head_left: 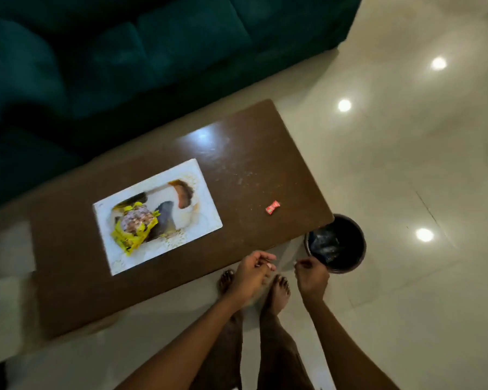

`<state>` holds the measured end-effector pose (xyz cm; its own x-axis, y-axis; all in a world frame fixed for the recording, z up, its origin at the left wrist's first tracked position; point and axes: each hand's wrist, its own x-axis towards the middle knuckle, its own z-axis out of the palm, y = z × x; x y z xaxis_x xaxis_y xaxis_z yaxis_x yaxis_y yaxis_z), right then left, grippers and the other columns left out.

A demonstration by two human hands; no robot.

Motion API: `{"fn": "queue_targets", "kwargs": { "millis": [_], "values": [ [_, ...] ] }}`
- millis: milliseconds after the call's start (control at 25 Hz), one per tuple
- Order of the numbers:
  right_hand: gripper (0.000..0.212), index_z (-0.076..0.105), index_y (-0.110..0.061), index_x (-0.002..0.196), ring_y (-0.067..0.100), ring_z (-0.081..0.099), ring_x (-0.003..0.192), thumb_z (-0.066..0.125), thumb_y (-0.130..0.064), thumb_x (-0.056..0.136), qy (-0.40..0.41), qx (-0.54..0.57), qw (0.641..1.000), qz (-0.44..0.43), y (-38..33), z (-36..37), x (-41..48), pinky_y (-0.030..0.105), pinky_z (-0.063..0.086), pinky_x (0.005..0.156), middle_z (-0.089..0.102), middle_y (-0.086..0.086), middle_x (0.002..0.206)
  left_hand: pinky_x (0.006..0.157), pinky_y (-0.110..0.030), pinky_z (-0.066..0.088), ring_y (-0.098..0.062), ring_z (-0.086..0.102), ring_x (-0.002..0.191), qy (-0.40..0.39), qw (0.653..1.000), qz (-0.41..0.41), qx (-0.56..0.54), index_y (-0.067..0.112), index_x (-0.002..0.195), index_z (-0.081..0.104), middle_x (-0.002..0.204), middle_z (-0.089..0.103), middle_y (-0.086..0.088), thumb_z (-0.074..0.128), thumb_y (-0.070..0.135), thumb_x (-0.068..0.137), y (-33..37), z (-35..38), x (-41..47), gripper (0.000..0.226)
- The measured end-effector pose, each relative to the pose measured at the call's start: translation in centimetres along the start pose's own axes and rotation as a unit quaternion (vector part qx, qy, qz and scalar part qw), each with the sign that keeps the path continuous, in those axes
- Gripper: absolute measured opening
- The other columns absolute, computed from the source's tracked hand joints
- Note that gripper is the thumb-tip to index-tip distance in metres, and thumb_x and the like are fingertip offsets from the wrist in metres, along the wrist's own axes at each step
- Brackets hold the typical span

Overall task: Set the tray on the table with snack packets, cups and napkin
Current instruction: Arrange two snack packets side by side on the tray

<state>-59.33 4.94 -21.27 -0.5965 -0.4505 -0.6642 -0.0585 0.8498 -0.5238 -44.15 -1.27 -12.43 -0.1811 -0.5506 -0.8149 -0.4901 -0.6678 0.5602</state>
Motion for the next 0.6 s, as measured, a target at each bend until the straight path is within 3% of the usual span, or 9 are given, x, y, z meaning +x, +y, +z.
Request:
{"fn": "queue_targets", "kwargs": {
  "millis": [240, 400, 600],
  "values": [
    [0.017, 0.072, -0.009, 0.086, 0.028, 0.069, 0.08, 0.072, -0.022, 0.097, -0.091, -0.088, 0.975, -0.183, -7.9, -1.5, -11.9, 0.034, 0.047, 0.069, 0.073, 0.006, 0.081, 0.06, -0.02, 0.046, -0.009, 0.058, 0.073, 0.076, 0.994, 0.03, -0.079, -0.003, 0.127, 0.064, 0.105, 0.069, -0.015, 0.048, -0.003, 0.102, 1.2, -8.5, -10.4, 0.029],
    [0.036, 0.061, -0.005, 0.077, 0.023, 0.056, 0.065, 0.066, -0.031, 0.101, -0.148, -0.112, 0.942, -0.28, -13.6, 1.3, -18.0, 0.045, 0.048, 0.066, 0.066, 0.012, 0.071, 0.062, -0.024, 0.048, -0.012, 0.057, 0.08, 0.105, 0.987, 0.029, -0.12, -0.003, 0.128, 0.065, 0.107, 0.066, -0.013, 0.054, 0.001, 0.103, -1.8, -13.2, -15.0, 0.027],
    [0.029, 0.073, -0.005, 0.085, 0.029, 0.069, 0.074, 0.065, -0.027, 0.102, -0.195, -0.145, 0.905, -0.35, -17.6, 9.0, -24.3, 0.043, 0.052, 0.072, 0.074, 0.01, 0.077, 0.062, -0.026, 0.048, -0.013, 0.06, 0.083, 0.139, 0.974, 0.001, -0.178, -0.001, 0.13, 0.064, 0.108, 0.064, -0.011, 0.055, 0.004, 0.104, -6.9, -21.1, -17.1, 0.028]
  ]
}}
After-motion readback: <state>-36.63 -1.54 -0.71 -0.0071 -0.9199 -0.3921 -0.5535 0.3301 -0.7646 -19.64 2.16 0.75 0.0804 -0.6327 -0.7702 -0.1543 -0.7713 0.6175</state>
